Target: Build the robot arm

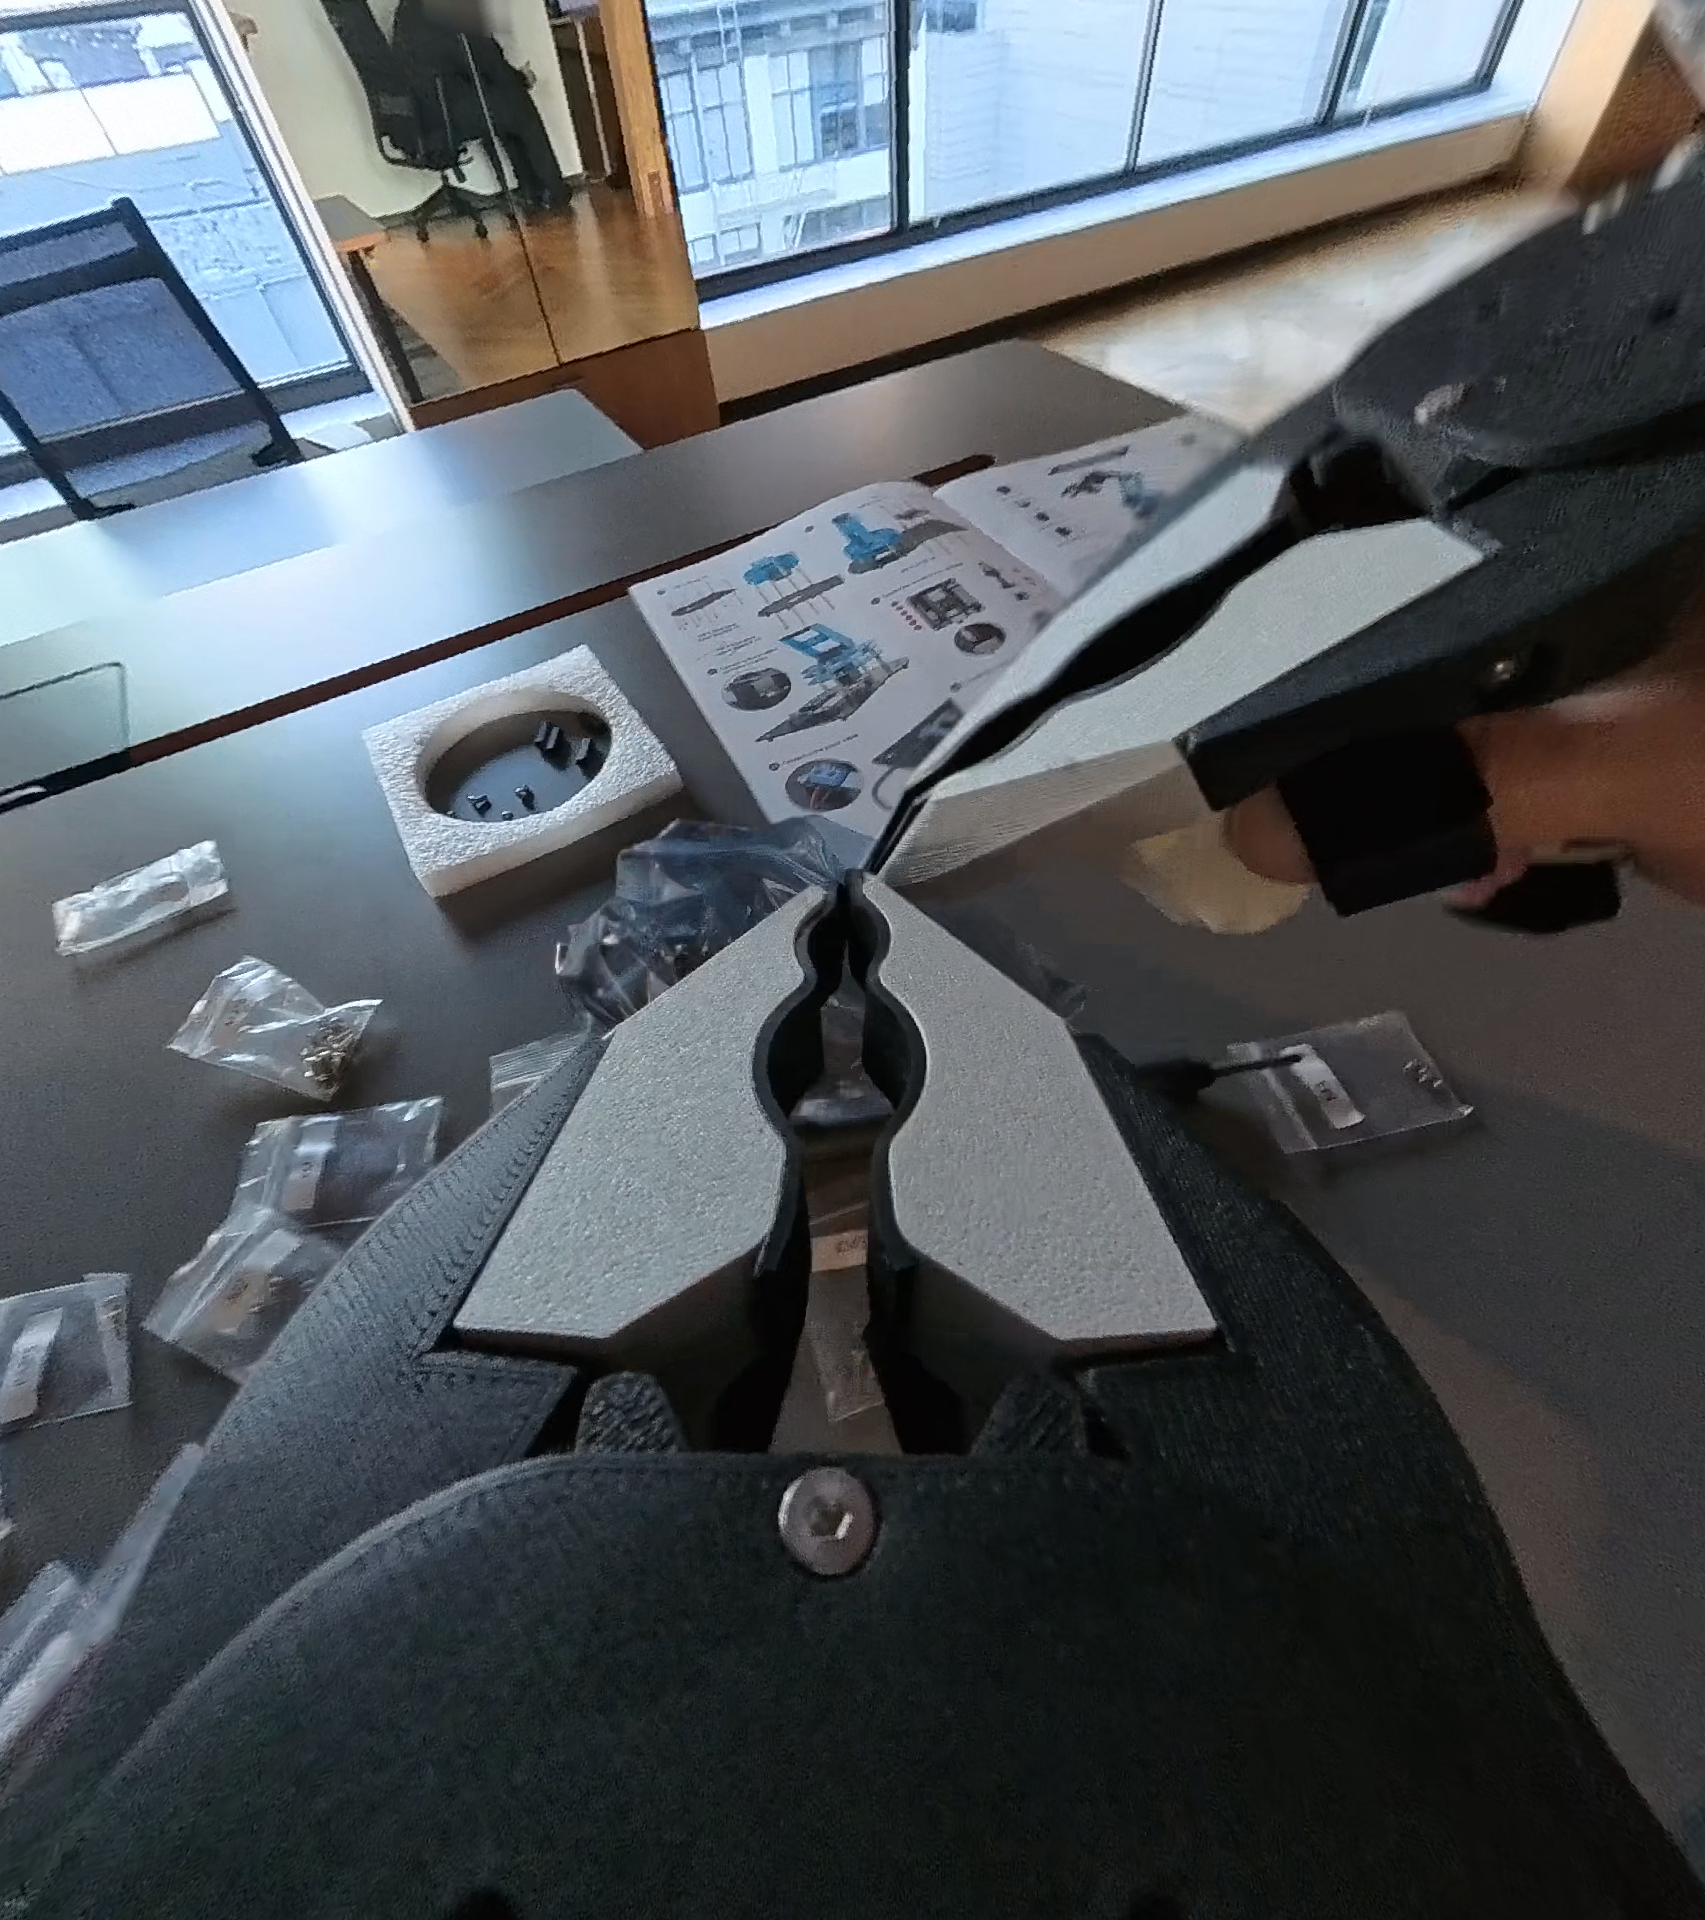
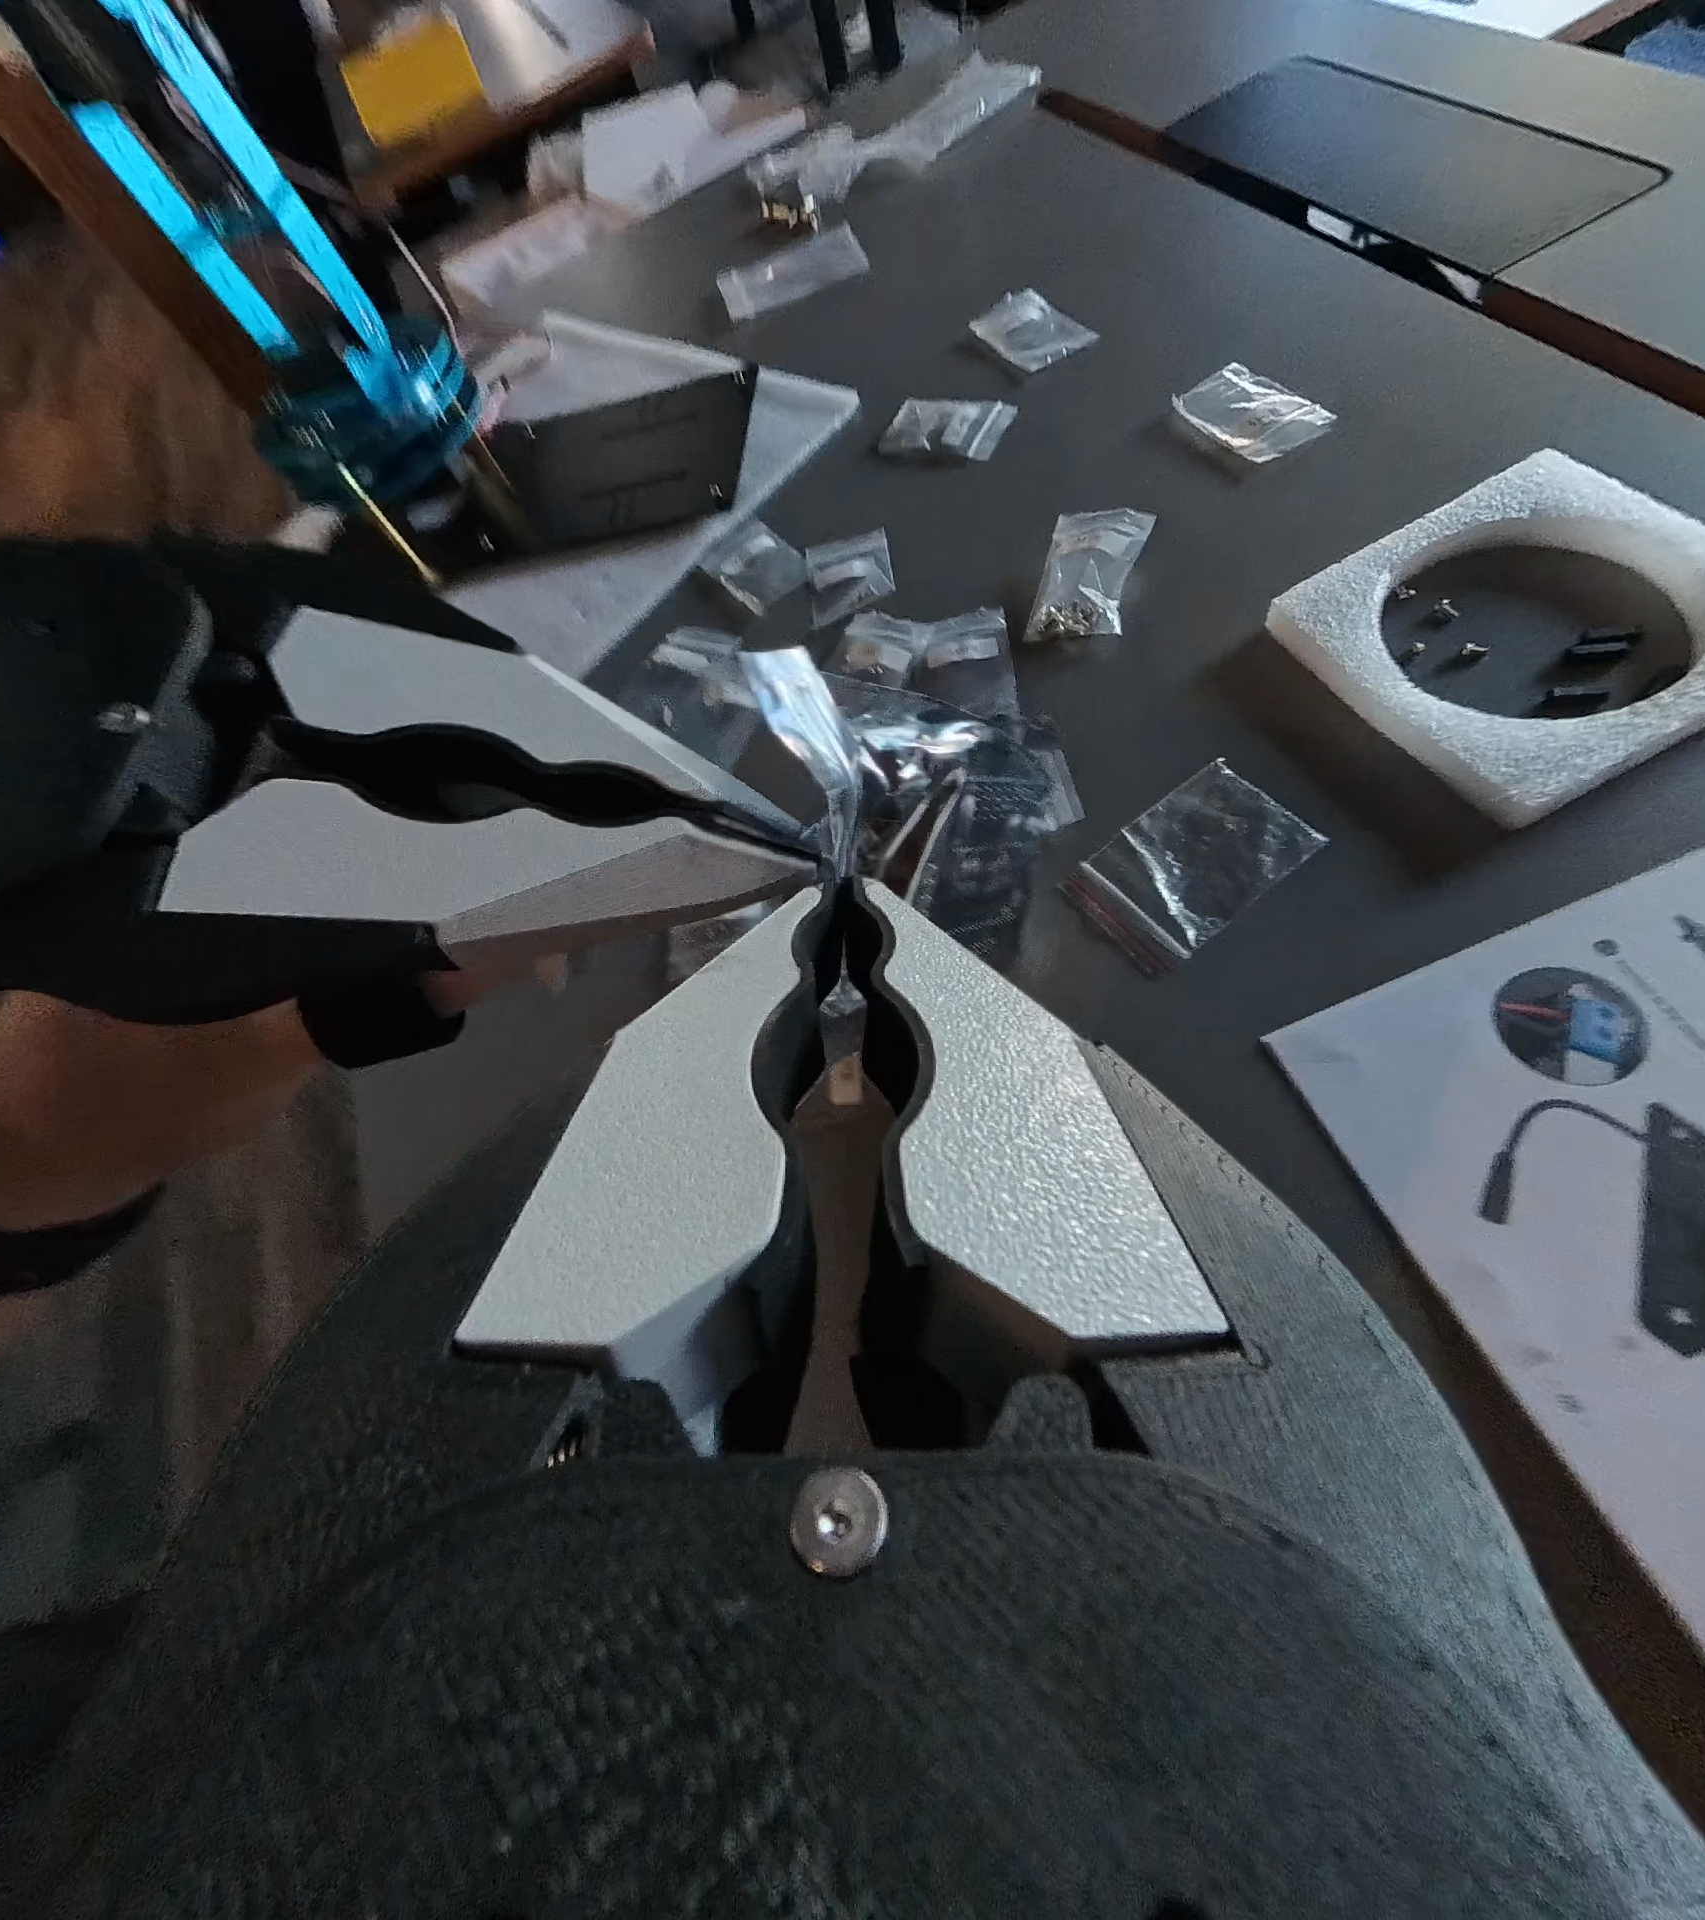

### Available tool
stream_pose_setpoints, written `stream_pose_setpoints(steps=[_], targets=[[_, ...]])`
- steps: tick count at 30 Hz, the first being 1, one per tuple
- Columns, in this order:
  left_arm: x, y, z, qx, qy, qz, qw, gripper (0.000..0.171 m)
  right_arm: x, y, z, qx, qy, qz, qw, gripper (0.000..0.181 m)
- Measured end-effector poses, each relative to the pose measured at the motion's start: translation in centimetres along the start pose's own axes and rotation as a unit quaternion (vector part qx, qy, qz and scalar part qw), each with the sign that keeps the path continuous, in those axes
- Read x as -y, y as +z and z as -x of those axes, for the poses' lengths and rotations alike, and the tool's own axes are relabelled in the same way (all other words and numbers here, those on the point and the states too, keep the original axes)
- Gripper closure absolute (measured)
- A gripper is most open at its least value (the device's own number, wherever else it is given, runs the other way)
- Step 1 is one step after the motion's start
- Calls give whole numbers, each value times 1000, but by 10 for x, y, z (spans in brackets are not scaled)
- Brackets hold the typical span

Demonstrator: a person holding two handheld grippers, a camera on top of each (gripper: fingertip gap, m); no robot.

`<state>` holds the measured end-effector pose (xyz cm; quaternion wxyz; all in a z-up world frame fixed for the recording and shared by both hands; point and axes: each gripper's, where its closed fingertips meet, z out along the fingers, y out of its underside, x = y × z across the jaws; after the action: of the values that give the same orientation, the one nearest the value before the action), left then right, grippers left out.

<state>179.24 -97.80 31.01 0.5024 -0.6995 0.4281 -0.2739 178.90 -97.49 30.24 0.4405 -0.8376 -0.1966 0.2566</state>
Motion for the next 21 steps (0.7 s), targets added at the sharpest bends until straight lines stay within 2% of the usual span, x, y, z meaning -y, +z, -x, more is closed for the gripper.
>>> stream_pose_setpoints(steps=[4,8,13,18,21], targets=[[7,-3,-1,-55,-96,-34,993,170,3,-1,7,51,66,-47,995,181],[9,-12,1,-97,-151,-53,982,156,6,-5,14,93,95,-70,989,181],[10,-19,-1,-98,-112,-54,987,142,6,-7,21,124,98,-82,984,181],[8,-25,7,-59,-47,-15,997,126,11,-10,24,153,110,-98,977,181],[22,-28,4,-71,-39,-33,996,140,24,-14,26,168,105,-116,973,181]])
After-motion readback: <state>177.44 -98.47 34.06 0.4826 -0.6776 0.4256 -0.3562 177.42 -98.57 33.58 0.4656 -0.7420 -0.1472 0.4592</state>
